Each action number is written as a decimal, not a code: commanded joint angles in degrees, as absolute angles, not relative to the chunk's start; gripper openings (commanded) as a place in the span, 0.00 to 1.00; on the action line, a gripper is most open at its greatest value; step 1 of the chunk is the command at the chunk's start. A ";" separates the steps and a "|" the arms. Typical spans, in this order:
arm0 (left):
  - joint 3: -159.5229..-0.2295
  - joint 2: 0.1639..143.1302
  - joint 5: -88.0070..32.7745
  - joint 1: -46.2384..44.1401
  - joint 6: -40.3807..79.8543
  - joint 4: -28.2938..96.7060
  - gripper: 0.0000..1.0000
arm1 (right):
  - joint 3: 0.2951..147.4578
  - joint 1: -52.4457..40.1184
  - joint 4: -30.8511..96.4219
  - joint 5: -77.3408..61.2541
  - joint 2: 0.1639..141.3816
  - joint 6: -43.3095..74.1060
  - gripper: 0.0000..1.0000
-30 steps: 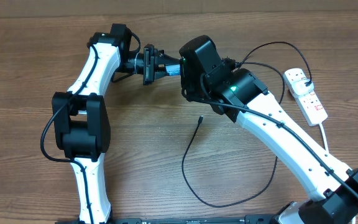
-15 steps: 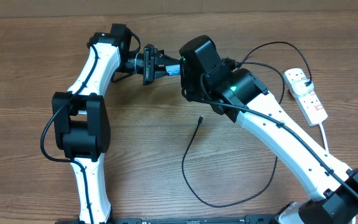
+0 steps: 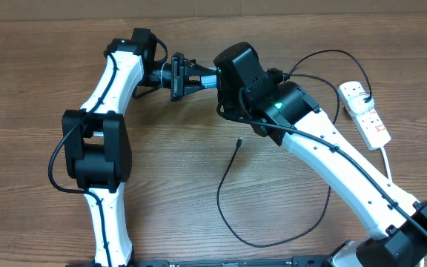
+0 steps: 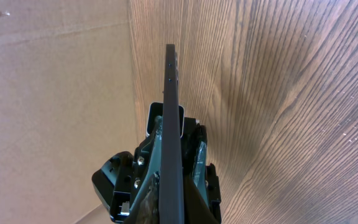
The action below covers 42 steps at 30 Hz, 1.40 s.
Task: Plug charger to phone and switch on socket
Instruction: 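Hold the phone between both grippers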
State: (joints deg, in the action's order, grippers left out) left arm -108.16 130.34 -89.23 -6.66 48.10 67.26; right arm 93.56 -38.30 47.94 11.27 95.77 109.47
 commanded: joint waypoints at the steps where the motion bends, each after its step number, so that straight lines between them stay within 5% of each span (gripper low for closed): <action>1: -109.45 130.37 -90.59 -6.76 48.47 67.22 0.21 | 94.08 -38.57 47.20 13.23 95.61 109.49 0.04; 42: -109.45 130.37 -90.59 -6.76 48.49 67.22 0.18 | 94.08 -38.63 48.07 11.00 95.61 109.06 0.04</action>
